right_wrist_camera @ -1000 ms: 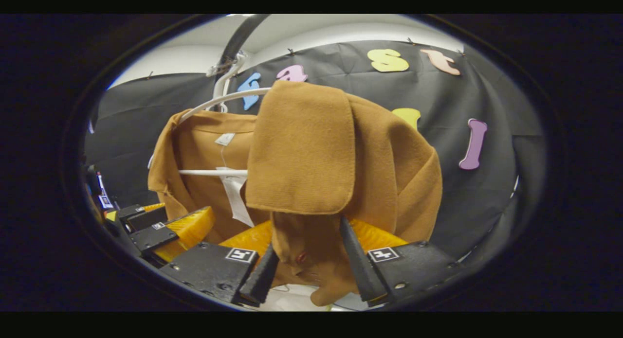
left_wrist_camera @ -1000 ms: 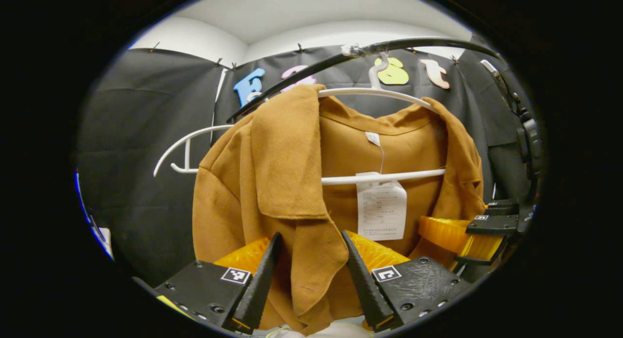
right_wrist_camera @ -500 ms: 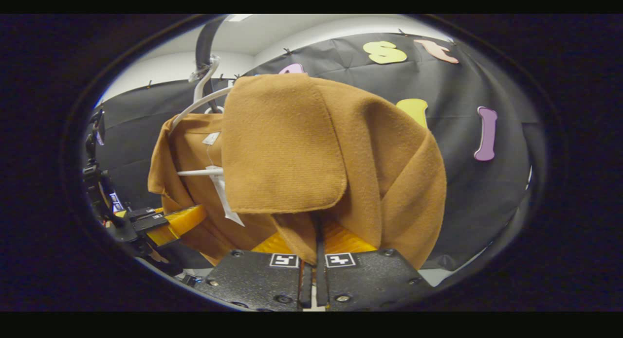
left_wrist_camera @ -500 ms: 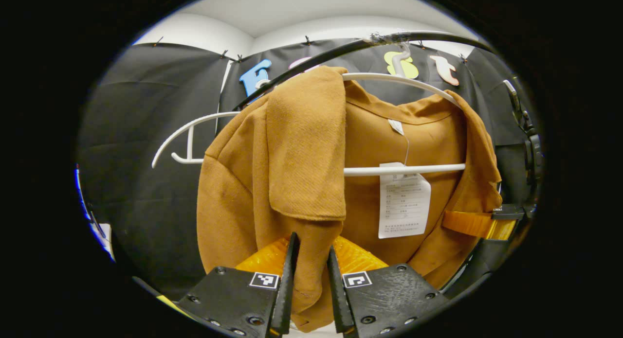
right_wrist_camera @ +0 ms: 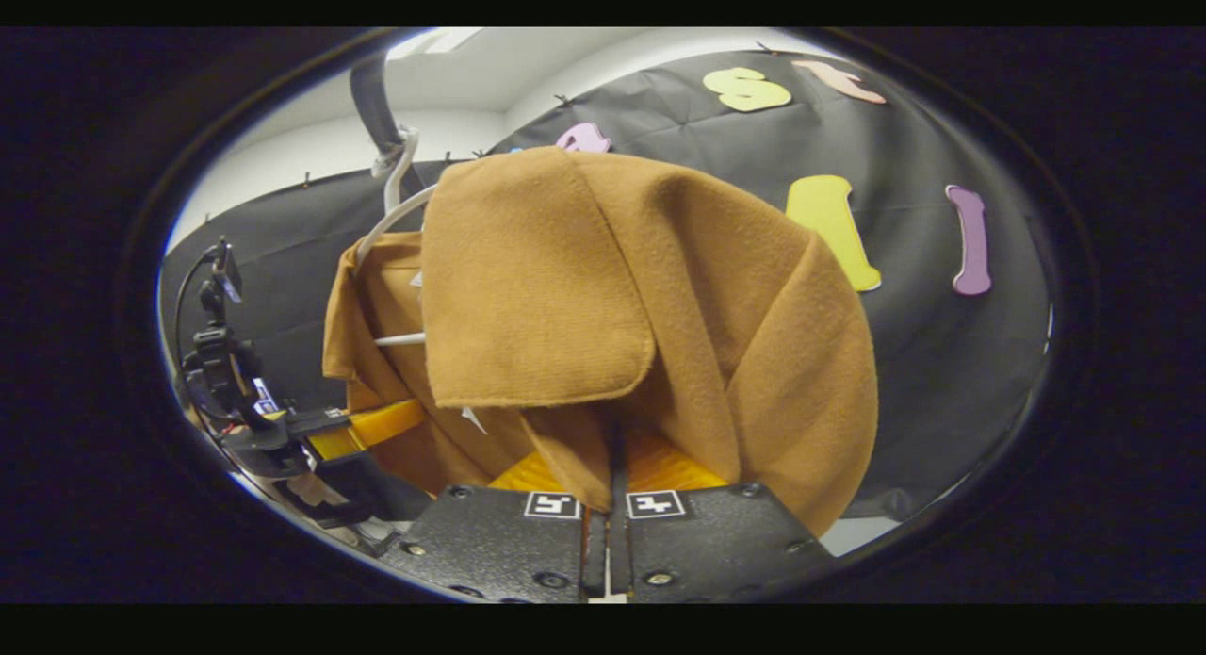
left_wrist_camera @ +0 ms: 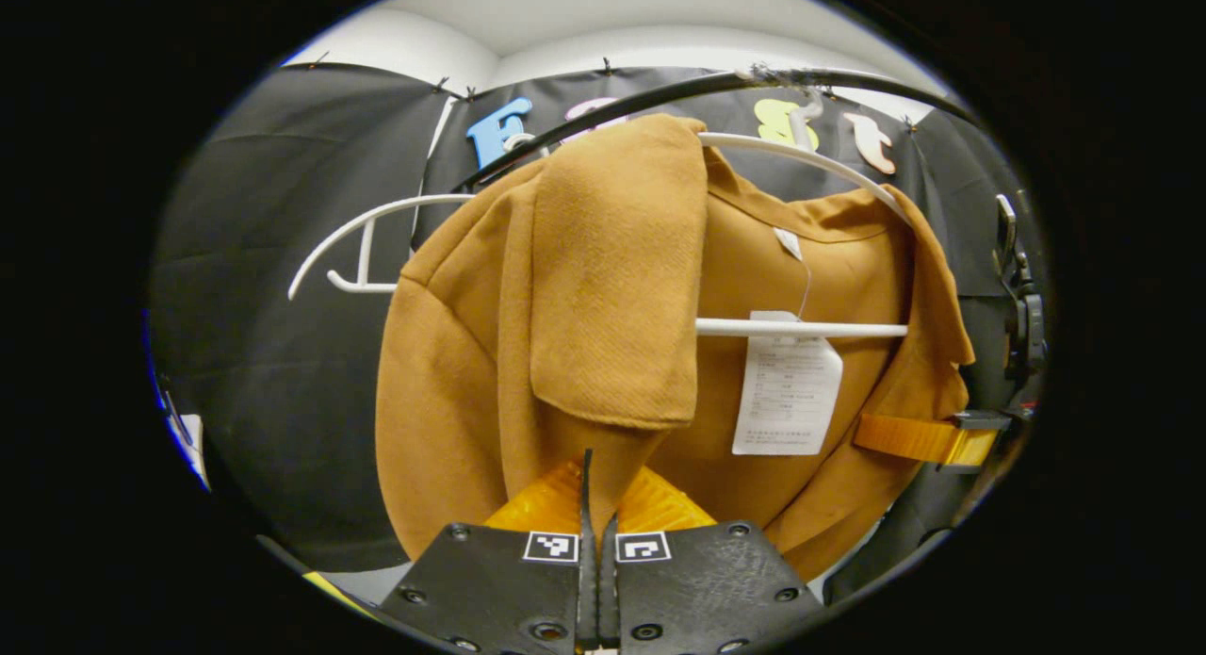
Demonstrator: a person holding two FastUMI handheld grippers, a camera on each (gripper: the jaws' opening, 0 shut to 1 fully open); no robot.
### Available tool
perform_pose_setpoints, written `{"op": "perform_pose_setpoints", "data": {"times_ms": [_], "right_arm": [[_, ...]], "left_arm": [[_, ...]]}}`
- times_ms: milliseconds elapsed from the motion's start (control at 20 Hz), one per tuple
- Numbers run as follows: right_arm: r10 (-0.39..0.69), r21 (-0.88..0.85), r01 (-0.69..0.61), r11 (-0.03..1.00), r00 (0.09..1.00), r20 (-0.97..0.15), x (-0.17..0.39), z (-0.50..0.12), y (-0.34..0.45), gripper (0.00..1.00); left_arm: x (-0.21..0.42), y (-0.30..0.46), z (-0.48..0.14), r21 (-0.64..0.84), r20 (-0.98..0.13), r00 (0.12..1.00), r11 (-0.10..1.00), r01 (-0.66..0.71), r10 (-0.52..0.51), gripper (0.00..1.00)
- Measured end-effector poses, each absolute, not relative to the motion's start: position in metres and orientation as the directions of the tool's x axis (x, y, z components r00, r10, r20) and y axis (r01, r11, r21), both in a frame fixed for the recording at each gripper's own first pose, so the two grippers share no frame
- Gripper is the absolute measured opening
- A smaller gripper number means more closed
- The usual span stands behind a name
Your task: Grasp the clothes on the hanger with both hands and then place them into the laundry hamper below.
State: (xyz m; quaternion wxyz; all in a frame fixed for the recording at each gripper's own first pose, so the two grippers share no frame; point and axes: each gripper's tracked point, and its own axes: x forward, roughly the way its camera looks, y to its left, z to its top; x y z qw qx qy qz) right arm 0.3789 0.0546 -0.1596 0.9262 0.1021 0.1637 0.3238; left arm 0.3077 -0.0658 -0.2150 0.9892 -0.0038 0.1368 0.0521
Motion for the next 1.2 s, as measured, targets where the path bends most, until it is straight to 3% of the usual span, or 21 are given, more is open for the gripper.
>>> {"op": "perform_pose_setpoints", "data": {"times_ms": [100,200,250,300,450,550,750,850,900,1100,1200], "right_arm": [[0.681,0.328,-0.604,0.727,0.696,-0.228,0.375,-0.159,0.057,0.06],[0.755,0.379,-0.661,0.647,0.624,-0.2,0.366,-0.153,0.062,0.05],[0.796,0.41,-0.692,0.594,0.58,-0.174,0.361,-0.147,0.062,0.05],[0.827,0.442,-0.711,0.546,0.543,-0.147,0.353,-0.142,0.061,0.05],[0.892,0.518,-0.753,0.406,0.449,-0.046,0.337,-0.12,0.056,0.04],[0.913,0.601,-0.745,0.291,0.404,0.059,0.329,-0.098,0.049,0.04],[0.895,0.676,-0.726,0.127,0.378,0.238,0.325,-0.052,0.04,0.04],[0.883,0.674,-0.732,0.1,0.377,0.279,0.326,-0.037,0.036,0.05],[0.877,0.677,-0.732,0.083,0.376,0.299,0.326,-0.029,0.034,0.05],[0.817,0.711,-0.703,0.039,0.432,0.382,0.345,-0.011,0.017,0.05],[0.774,0.718,-0.695,0.045,0.478,0.415,0.354,-0.004,0.001,0.05]], "left_arm": [[0.305,-0.062,-0.213,0.015,-0.273,0.958,0.996,-0.092,0.093,0.0],[0.303,-0.061,-0.21,0.01,-0.273,0.96,0.998,-0.068,0.068,0.0],[0.301,-0.059,-0.208,0.006,-0.272,0.961,0.998,-0.058,0.058,0.05],[0.298,-0.055,-0.203,0.007,-0.264,0.963,0.998,-0.061,0.06,0.0],[0.289,-0.041,-0.189,-0.024,-0.247,0.967,0.997,-0.075,0.067,0.0],[0.287,-0.033,-0.177,-0.053,-0.235,0.969,0.995,-0.087,0.072,0.05],[0.283,-0.02,-0.146,-0.095,-0.204,0.975,0.989,-0.109,0.088,0.0],[0.285,-0.011,-0.127,-0.086,-0.166,0.982,0.99,-0.108,0.093,0.0],[0.285,-0.009,-0.118,-0.084,-0.151,0.985,0.991,-0.103,0.09,0.05],[0.292,0.01,-0.093,-0.091,-0.103,0.989,0.989,-0.117,0.107,0.05],[0.293,0.02,-0.084,-0.126,-0.094,0.987,0.982,-0.14,0.128,0.0]]}}
